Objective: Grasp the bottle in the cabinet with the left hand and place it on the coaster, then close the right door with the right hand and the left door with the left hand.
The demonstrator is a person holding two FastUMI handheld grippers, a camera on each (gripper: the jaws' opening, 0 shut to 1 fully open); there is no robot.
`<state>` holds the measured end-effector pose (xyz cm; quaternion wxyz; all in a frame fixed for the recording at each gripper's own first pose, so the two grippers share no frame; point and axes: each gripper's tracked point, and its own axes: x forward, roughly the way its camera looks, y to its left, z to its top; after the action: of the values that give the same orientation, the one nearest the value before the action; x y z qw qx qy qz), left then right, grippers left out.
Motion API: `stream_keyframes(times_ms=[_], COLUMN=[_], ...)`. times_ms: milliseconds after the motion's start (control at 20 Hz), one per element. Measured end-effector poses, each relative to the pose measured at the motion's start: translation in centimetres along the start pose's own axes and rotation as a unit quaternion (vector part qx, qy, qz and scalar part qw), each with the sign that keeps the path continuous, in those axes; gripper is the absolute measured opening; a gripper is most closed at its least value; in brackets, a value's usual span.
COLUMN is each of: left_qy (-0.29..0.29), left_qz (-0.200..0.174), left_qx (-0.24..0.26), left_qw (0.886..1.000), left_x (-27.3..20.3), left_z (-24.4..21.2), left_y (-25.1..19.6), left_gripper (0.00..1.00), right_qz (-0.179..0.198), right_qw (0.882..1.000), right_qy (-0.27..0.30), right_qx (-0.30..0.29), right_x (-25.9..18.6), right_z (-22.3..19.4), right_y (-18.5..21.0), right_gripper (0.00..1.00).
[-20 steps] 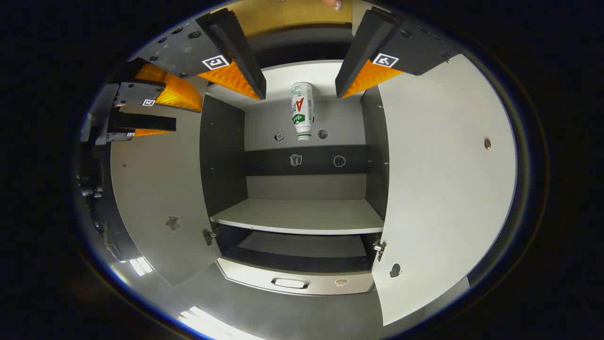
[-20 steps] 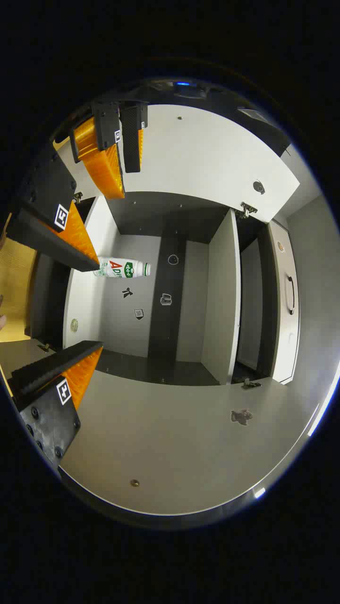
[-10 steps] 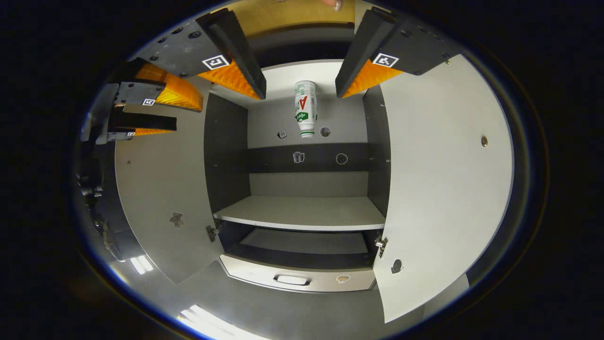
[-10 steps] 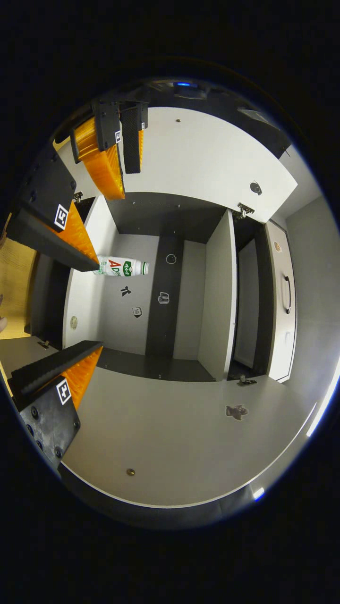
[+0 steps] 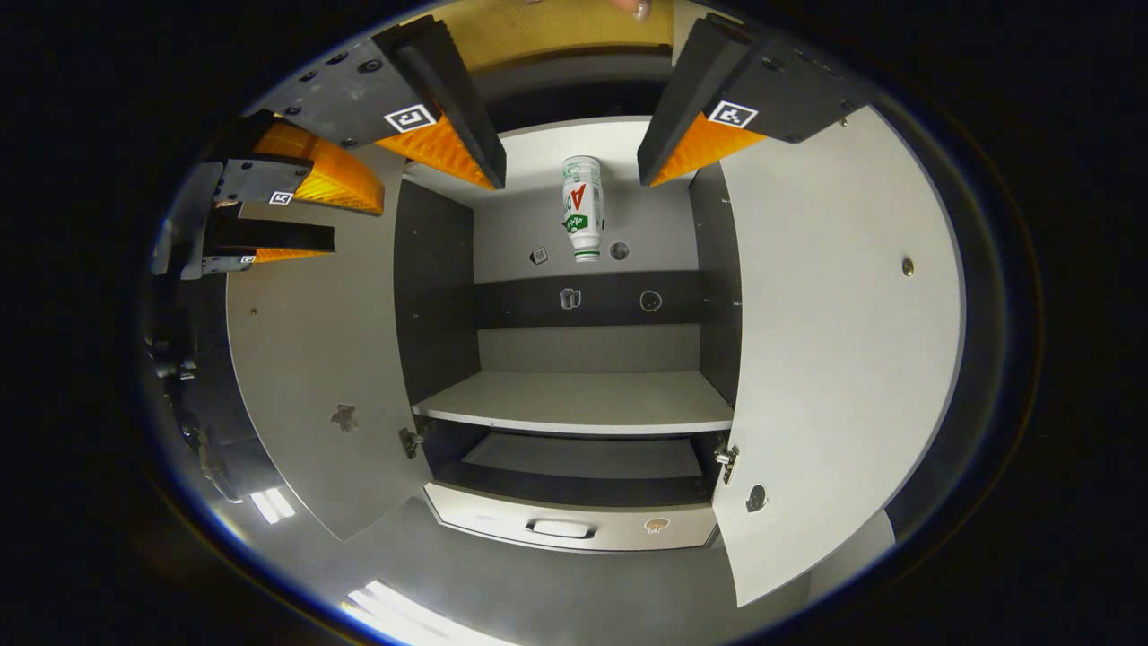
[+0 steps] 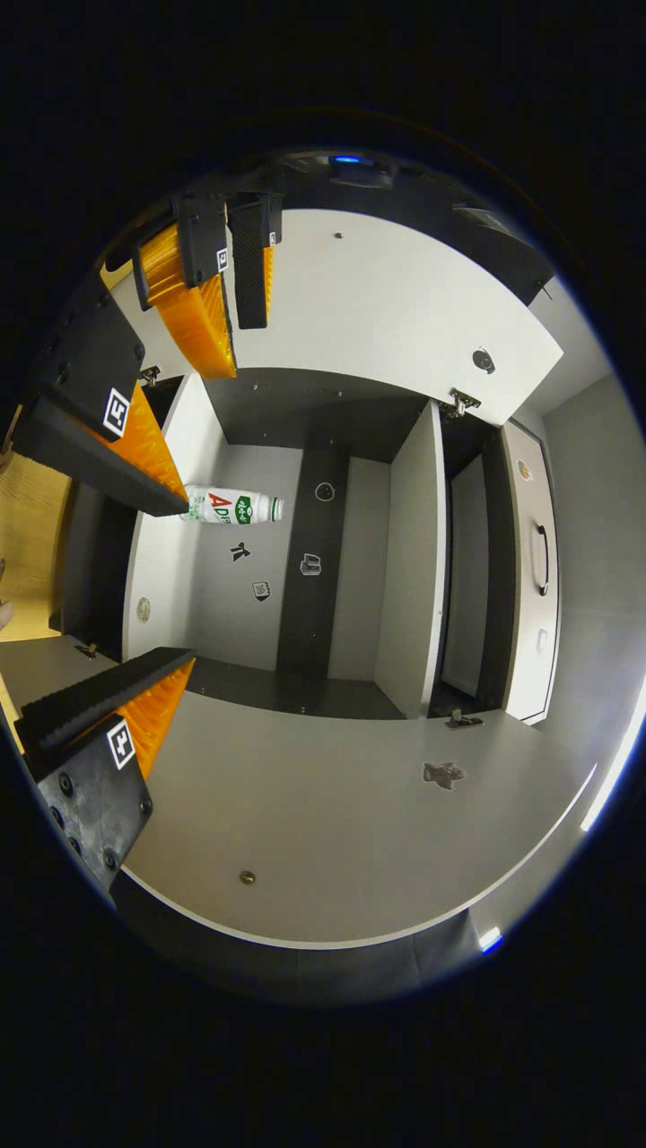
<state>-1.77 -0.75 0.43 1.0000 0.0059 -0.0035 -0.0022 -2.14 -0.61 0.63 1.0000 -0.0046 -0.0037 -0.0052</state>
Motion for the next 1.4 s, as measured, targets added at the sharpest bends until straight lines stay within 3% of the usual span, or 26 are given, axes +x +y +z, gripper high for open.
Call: stream_keyframes(times_ms=[400,1000,1400], left_qy=[0.001,-0.001,-0.02], left_qz=[-0.011,-0.08,-0.048], left_qx=[-0.001,-0.001,0.014], left_qw=[1.0,0.997,0.999], left_x=[-0.6,3.5,12.4], left_z=[-0.1,-0.9,-0.7], left_y=[0.6,0.3,1.4], left_gripper=[0.94,0.94,0.94], right_qz=[-0.02,-0.068,-0.023], right_qw=[1.0,0.998,1.0], right_qy=[0.008,0.015,0.011], right_qx=[-0.003,0.001,-0.002], right_x=[-1.5,-2.8,2.4], right_z=[0.1,0.1,-1.5], right_y=[0.0,-0.5,-1.7], right_gripper=[0.98,0.98,0.98])
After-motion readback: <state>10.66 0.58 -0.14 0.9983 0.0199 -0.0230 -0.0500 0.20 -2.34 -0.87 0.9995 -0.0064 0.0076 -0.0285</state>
